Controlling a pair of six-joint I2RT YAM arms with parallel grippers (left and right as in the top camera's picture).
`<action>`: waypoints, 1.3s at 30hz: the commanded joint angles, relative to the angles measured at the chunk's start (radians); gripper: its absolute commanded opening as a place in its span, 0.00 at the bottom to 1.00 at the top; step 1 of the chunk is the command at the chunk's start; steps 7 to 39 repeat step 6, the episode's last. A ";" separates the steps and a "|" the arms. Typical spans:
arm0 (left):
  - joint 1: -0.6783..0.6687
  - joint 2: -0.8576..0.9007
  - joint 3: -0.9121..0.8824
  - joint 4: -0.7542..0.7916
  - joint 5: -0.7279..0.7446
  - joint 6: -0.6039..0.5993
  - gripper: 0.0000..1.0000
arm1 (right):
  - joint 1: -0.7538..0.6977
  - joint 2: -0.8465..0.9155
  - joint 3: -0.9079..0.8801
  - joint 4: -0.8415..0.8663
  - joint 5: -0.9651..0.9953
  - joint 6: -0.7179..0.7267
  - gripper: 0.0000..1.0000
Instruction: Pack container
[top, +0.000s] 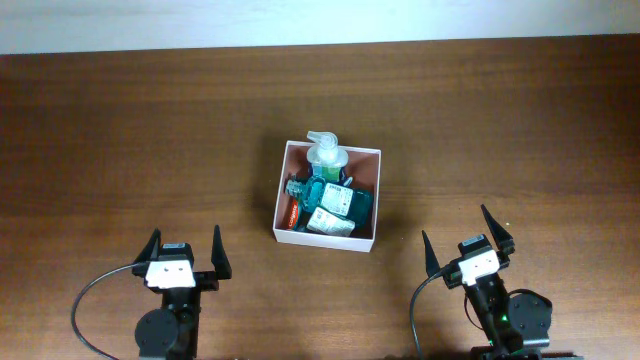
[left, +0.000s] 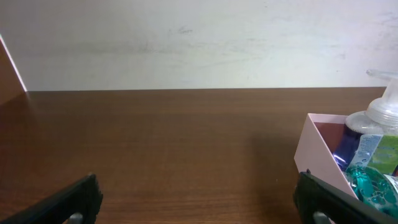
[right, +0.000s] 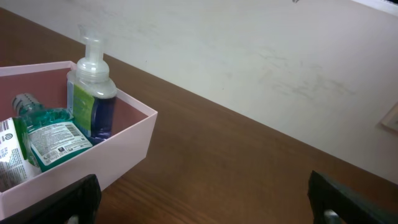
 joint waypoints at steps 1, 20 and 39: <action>0.006 -0.010 -0.009 0.000 -0.004 0.016 0.99 | -0.009 -0.010 -0.005 -0.004 -0.016 0.008 0.99; 0.006 -0.010 -0.009 0.000 -0.004 0.016 0.99 | -0.009 -0.010 -0.005 -0.004 -0.016 0.008 0.99; 0.006 -0.010 -0.009 0.000 -0.004 0.016 0.99 | -0.009 -0.010 -0.005 -0.004 -0.016 0.008 0.99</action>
